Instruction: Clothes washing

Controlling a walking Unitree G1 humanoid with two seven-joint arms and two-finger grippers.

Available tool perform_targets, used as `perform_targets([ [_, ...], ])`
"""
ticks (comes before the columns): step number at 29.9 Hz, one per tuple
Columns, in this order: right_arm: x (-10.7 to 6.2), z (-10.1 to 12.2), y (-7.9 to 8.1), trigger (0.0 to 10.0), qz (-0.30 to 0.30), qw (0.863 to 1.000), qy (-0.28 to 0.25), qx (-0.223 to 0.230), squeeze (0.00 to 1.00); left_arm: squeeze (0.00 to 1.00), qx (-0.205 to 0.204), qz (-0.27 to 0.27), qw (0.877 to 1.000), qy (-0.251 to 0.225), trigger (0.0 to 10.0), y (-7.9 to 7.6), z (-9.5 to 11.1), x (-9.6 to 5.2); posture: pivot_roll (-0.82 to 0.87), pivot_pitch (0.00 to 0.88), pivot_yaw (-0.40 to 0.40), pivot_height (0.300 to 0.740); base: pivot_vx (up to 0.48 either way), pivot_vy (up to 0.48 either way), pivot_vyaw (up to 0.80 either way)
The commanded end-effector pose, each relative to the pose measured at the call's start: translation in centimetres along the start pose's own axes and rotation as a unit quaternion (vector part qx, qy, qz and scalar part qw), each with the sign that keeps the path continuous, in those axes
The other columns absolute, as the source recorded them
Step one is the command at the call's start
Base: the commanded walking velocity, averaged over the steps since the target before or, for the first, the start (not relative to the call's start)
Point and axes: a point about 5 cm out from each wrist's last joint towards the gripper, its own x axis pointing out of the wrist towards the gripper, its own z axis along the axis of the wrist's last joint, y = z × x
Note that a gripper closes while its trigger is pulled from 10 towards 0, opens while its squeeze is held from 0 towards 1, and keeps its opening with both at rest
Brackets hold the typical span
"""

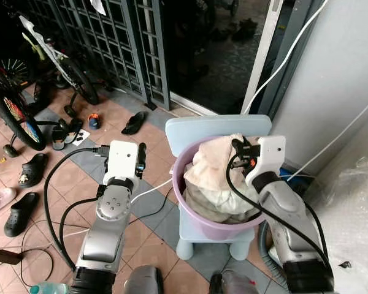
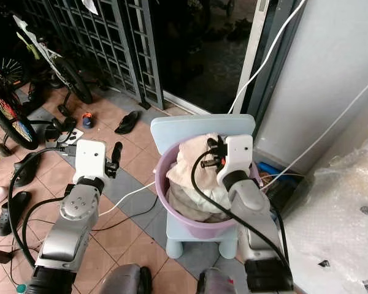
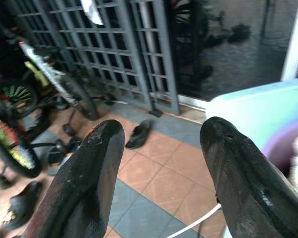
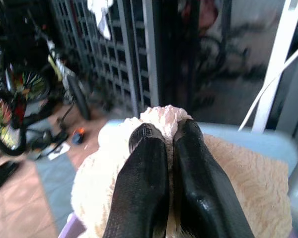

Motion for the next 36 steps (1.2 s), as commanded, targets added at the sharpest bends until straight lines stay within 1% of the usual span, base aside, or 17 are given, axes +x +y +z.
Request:
perform_targets([
  [1, -0.1, 1.7, 0.2, 0.0, -0.003, 0.999, -0.038, -0.023, 0.00, 0.00, -0.003, 0.010, 1.000, 0.003, 10.0, 0.4, -0.4, -0.1, -0.02, 0.000, 0.055, 0.740, 0.000, 0.000, 0.00],
  [2, -0.1, 1.8, 0.3, 1.3, -0.005, 0.999, -0.040, -0.029, 0.00, 0.00, 0.000, 0.008, 1.000, 0.002, 10.0, 0.3, -0.4, -0.2, -0.02, 0.000, 0.055, 0.740, 0.000, 0.000, 0.00],
  [3, -0.1, 1.9, 0.4, 1.3, -0.005, 0.999, -0.039, -0.032, 0.00, 0.00, 0.002, 0.007, 1.000, 0.001, 10.0, 0.3, -0.4, -0.2, -0.02, 0.000, 0.055, 0.740, 0.000, 0.000, 0.00],
  [4, 0.2, 1.8, 0.7, 10.0, -0.012, 0.999, -0.030, -0.027, 0.00, 0.00, 0.000, 0.003, 1.000, 0.001, 10.0, 0.0, -0.5, -0.2, -0.02, 0.000, 0.055, 0.740, 0.000, 0.000, 0.00],
  [7, 0.7, 2.0, 0.9, 10.0, -0.018, 0.999, -0.034, -0.026, 0.00, 0.00, 0.002, -0.001, 1.000, 0.002, 10.0, -0.3, -0.4, -0.1, -0.01, 0.000, 0.059, 0.740, 0.000, 0.000, -0.68],
  [12, 0.8, 2.8, 0.9, 10.0, -0.027, 0.998, -0.043, -0.036, 0.00, 0.00, 0.000, -0.005, 1.000, -0.002, 10.0, 0.0, -0.4, 0.0, -0.02, 0.000, 0.064, 0.740, 0.000, 0.000, -0.75],
  [14, 1.1, 3.2, 0.4, 10.0, -0.040, 0.997, -0.050, -0.047, 0.00, 0.00, -0.003, -0.009, 1.000, -0.005, 10.0, 0.0, -0.4, 0.1, -0.02, 0.000, 0.063, 0.740, 0.000, -0.281, -0.75],
  [19, 1.6, 3.7, -0.1, 10.0, -0.051, 0.996, -0.056, -0.052, 0.00, 0.00, -0.007, -0.014, 1.000, -0.009, 10.0, -0.3, -0.2, 0.2, -0.02, 0.000, 0.057, 0.740, 0.000, -0.286, -0.76],
  [23, 2.1, 4.2, -0.1, 10.0, -0.053, 0.995, -0.066, -0.059, 0.00, 0.00, -0.008, -0.016, 1.000, -0.010, 10.0, -0.4, -0.2, 0.2, -0.02, 0.000, 0.060, 0.740, 0.000, -0.286, -0.76],
  [24, 2.2, 4.5, -0.1, 10.0, -0.057, 0.993, -0.073, -0.070, 0.00, 0.00, -0.007, -0.016, 1.000, -0.010, 10.0, -0.4, -0.2, 0.2, -0.02, 0.000, 0.062, 0.740, 0.000, -0.289, -0.76],
  [27, 2.5, 5.2, -0.3, 10.0, -0.065, 0.990, -0.087, -0.084, 0.00, 0.00, -0.008, -0.016, 1.000, -0.010, 10.0, -0.4, -0.2, 0.2, -0.02, 0.000, 0.064, 0.740, 0.000, -0.286, -0.76],
  [29, 2.8, 5.9, -0.5, 10.0, -0.073, 0.988, -0.100, -0.093, 0.00, 0.00, -0.008, -0.016, 1.000, -0.010, 10.0, -0.4, -0.2, 0.3, -0.02, 0.000, 0.065, 0.740, 0.000, -0.285, -0.77],
  [31, 3.3, 7.5, -1.2, 10.0, -0.091, 0.981, -0.127, -0.114, 0.00, 0.00, -0.009, -0.017, 1.000, -0.011, 10.0, -0.4, -0.2, 0.3, -0.02, 0.000, 0.065, 0.740, 0.000, -0.287, -0.76],
  [33, 3.5, 8.3, -1.9, 10.0, -0.105, 0.977, -0.139, -0.124, 0.00, 0.00, -0.010, -0.017, 1.000, -0.011, 10.0, -0.4, -0.2, 0.3, -0.02, 0.000, 0.065, 0.740, 0.000, -0.283, -0.77],
  [36, 3.9, 8.8, -2.8, 10.0, -0.122, 0.973, -0.144, -0.136, 0.00, 0.00, -0.011, -0.017, 1.000, -0.012, 10.0, -0.5, -0.2, 0.4, -0.03, 0.000, 0.066, 0.740, 0.000, -0.275, -0.76],
])
